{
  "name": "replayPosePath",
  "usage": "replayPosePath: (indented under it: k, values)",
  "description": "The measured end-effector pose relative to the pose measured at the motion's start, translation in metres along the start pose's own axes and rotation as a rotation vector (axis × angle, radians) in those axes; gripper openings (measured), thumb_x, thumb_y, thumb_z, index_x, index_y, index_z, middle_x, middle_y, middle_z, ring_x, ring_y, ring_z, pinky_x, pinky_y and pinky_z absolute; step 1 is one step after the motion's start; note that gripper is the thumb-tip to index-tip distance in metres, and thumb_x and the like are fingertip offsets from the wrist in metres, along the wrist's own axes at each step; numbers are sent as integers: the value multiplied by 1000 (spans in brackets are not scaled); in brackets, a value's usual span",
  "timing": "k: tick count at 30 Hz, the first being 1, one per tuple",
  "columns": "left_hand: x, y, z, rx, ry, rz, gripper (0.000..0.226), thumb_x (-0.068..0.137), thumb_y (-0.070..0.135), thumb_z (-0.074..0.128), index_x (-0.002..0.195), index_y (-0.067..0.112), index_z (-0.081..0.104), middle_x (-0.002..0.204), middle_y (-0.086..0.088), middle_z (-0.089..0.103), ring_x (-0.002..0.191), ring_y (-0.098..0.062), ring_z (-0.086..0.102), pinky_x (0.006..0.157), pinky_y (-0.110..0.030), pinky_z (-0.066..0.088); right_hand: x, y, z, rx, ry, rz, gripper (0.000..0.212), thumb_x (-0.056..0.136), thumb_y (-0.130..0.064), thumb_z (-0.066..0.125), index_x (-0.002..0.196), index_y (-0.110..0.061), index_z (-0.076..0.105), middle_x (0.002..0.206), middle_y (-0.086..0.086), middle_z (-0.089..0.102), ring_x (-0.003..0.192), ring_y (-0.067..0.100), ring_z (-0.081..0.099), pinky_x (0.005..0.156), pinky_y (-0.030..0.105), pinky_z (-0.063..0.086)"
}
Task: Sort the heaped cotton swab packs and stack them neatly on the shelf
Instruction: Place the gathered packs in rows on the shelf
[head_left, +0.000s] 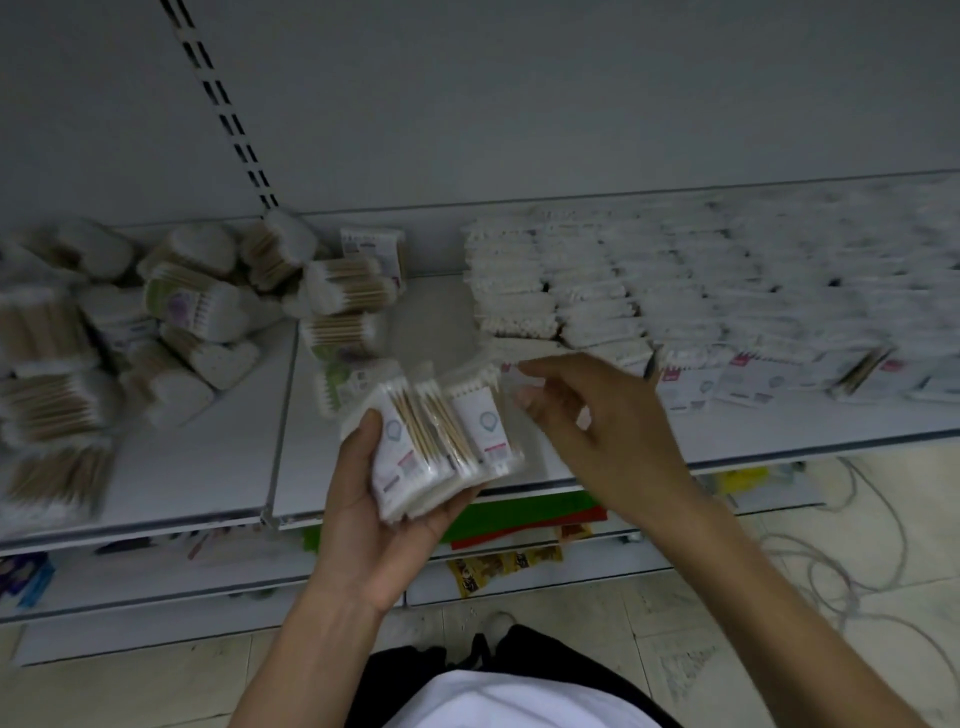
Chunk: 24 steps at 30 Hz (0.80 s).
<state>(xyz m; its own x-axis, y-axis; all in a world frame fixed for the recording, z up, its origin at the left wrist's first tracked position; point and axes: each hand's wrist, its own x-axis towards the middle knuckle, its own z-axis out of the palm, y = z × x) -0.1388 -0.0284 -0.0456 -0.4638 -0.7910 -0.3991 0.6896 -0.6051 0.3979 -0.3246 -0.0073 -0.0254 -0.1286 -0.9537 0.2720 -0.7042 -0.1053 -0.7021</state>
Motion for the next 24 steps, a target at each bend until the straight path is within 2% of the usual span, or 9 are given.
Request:
replayPosePath:
  k: [2, 5, 9, 13, 15, 17, 19, 22, 24]
  values:
    - [1, -4, 3, 41, 17, -17, 79, 31, 32, 98, 104, 15, 75, 120, -15, 66, 106, -34, 66, 84, -57, 53, -15, 0, 11, 222, -60, 227, 22, 88, -40, 64, 108, -33, 60, 86, -17, 61, 77, -2, 58, 67, 12, 45]
    - [5, -8, 2, 99, 39, -52, 77, 25, 30, 99, 97, 13, 77, 112, -15, 70, 97, -29, 69, 84, -51, 54, -30, 6, 26, 439, -5, 420, 11, 84, -28, 70, 90, -29, 61, 80, -8, 65, 75, 7, 61, 67, 21, 51]
    - [10, -8, -2, 98, 31, -41, 74, 36, 29, 98, 104, 12, 75, 116, -14, 69, 101, -27, 68, 87, -45, 55, -38, 16, 31, 431, 199, 438, 12, 83, -21, 72, 83, -28, 63, 74, -11, 64, 70, 2, 59, 61, 14, 47]
    - [10, -5, -2, 133, 97, 16, 29, 76, 35, 68, 98, 19, 78, 113, -8, 71, 99, -22, 69, 89, -43, 53, -31, 25, 43, 331, 324, 369, 24, 85, -15, 70, 81, -36, 58, 77, -20, 63, 76, -6, 61, 66, 7, 46]
    - [10, -2, -5, 167, 99, 17, 34, 75, 38, 72, 103, 20, 77, 117, -8, 69, 103, -22, 68, 91, -45, 52, -26, 32, 51, 272, 375, 303, 24, 86, -12, 69, 84, -34, 61, 80, -23, 62, 76, -8, 61, 69, 7, 46]
    - [11, 0, -9, 204, 76, 4, 62, 53, 39, 91, 109, 18, 75, 122, -10, 66, 110, -24, 65, 94, -48, 49, -22, 39, 58, 152, 431, 220, 7, 86, -14, 70, 89, -20, 67, 81, -12, 64, 74, -1, 60, 68, 15, 49]
    - [11, 1, -15, 242, 86, 3, 77, 41, 38, 96, 111, 16, 73, 123, -12, 65, 112, -26, 64, 93, -45, 51, -19, 42, 63, 67, 477, 180, 10, 85, -17, 71, 90, -11, 66, 83, -2, 63, 72, 6, 58, 65, 19, 48]
    - [9, -2, -18, 274, 113, 8, 84, 38, 37, 97, 113, 13, 69, 124, -13, 65, 112, -27, 64, 93, -44, 51, -16, 40, 65, 81, 521, 235, 19, 84, -23, 73, 86, -17, 55, 74, -8, 57, 65, 5, 51, 57, 13, 40]
    - [8, -4, -20, 270, 108, 11, 77, 37, 37, 97, 107, 14, 73, 122, -13, 66, 110, -26, 64, 94, -44, 50, -14, 40, 66, 46, 540, 226, 22, 84, -22, 72, 82, -17, 51, 73, -5, 53, 62, 6, 46, 54, 14, 36]
